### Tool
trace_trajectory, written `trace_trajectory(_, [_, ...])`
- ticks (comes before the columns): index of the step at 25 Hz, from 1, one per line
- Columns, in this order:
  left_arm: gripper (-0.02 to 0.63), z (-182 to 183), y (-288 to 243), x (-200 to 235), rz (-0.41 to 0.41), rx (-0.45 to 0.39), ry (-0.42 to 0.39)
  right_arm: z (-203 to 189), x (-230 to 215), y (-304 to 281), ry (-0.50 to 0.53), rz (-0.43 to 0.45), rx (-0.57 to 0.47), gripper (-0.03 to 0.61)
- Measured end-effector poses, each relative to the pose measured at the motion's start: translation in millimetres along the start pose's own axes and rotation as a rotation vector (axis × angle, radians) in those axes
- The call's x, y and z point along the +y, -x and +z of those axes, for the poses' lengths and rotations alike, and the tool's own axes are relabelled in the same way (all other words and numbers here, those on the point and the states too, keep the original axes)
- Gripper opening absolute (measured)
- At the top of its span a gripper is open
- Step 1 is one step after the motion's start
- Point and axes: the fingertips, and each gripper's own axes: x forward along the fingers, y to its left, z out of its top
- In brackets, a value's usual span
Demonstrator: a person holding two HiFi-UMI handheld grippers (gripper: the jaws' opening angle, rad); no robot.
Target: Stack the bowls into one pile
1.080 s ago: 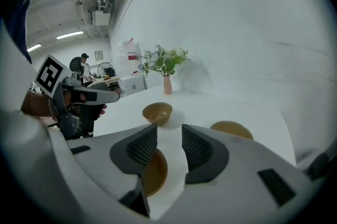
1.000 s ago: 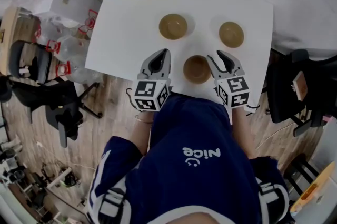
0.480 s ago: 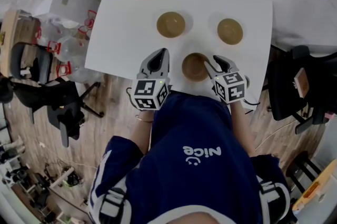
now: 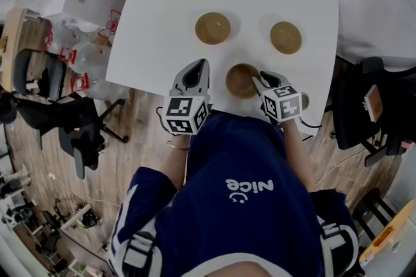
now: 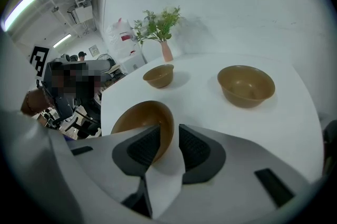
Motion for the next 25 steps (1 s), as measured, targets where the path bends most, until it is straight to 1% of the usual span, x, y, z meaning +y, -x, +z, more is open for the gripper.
trace_trajectory(4, [0.017,-3,0,0,-0.011,0.01,0.0,-5,-3,-8,-0.017,0.01,-0.015,0.079])
trace_trajectory(8, [0.017,-5,1,-1,-0.017,0.013,-0.009,1,0,1,-0.064,-0.012,0.012,0.046])
trace_trajectory(13, [0.017,-6,1,-2,-0.023,0.014,-0.015,1,-2,0,-0.1,-0.014,0.004,0.038])
trace_trajectory(18, [0.017,-12,1,0,-0.024,0.03,-0.016,-1,-2,0,-0.169,-0.004,0.0,0.035])
trace_trajectory(22, [0.017,-10,-1,-1,-0.033,0.022,-0.022,8,-2,5,-0.172,-0.005,-0.033,0.034])
trace_trajectory(25, [0.017,-9,0,2,-0.032,0.02,-0.019,22,2,12,-0.159,-0.003,-0.072,0.034])
